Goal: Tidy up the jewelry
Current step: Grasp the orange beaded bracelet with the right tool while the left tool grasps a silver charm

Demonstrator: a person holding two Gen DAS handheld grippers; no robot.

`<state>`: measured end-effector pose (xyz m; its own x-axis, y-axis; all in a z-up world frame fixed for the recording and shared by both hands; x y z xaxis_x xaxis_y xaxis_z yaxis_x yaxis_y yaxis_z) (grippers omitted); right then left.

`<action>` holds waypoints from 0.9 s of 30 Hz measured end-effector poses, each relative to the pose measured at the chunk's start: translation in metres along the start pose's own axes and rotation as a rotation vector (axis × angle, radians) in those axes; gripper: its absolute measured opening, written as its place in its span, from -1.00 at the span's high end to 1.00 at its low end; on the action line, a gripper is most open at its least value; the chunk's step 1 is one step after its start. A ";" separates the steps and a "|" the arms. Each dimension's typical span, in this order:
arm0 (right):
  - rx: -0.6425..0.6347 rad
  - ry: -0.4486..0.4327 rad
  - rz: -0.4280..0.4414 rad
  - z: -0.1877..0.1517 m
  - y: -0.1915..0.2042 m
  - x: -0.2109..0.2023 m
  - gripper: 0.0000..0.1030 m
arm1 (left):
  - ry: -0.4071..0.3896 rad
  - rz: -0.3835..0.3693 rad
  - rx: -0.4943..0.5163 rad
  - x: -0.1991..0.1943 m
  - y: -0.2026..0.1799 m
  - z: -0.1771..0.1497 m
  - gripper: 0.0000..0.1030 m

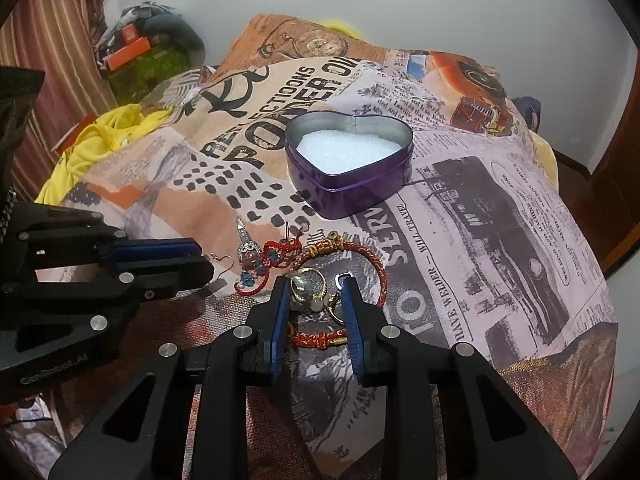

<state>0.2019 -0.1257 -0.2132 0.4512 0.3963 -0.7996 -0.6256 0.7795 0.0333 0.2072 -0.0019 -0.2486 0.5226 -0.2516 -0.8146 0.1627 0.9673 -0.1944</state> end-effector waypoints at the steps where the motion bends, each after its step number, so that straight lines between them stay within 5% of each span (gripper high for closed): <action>1: -0.002 0.000 -0.008 0.000 0.000 0.000 0.64 | -0.002 0.000 -0.003 -0.001 0.000 0.000 0.82; 8: 0.011 -0.005 0.005 0.000 -0.002 -0.004 0.86 | -0.011 0.010 -0.012 -0.006 0.004 -0.001 0.82; 21: 0.038 -0.017 -0.012 0.003 -0.007 -0.023 0.88 | -0.050 0.031 -0.008 -0.025 0.003 0.000 0.82; 27: 0.078 0.028 -0.001 -0.003 -0.016 -0.015 0.55 | -0.054 0.028 -0.011 -0.028 0.003 -0.001 0.82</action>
<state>0.2035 -0.1459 -0.2030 0.4337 0.3824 -0.8159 -0.5727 0.8161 0.0781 0.1916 0.0080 -0.2268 0.5710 -0.2250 -0.7895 0.1382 0.9743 -0.1777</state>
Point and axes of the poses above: each gripper's, at about its wrist camera, not at the fingertips, and x roughly the way its jaws point, y to its left, z to its top, the point moved 1 cm from there along x, roughly the way its jaws point, and after that the axes turned 4 degrees about -x, right-handed, at the moved point
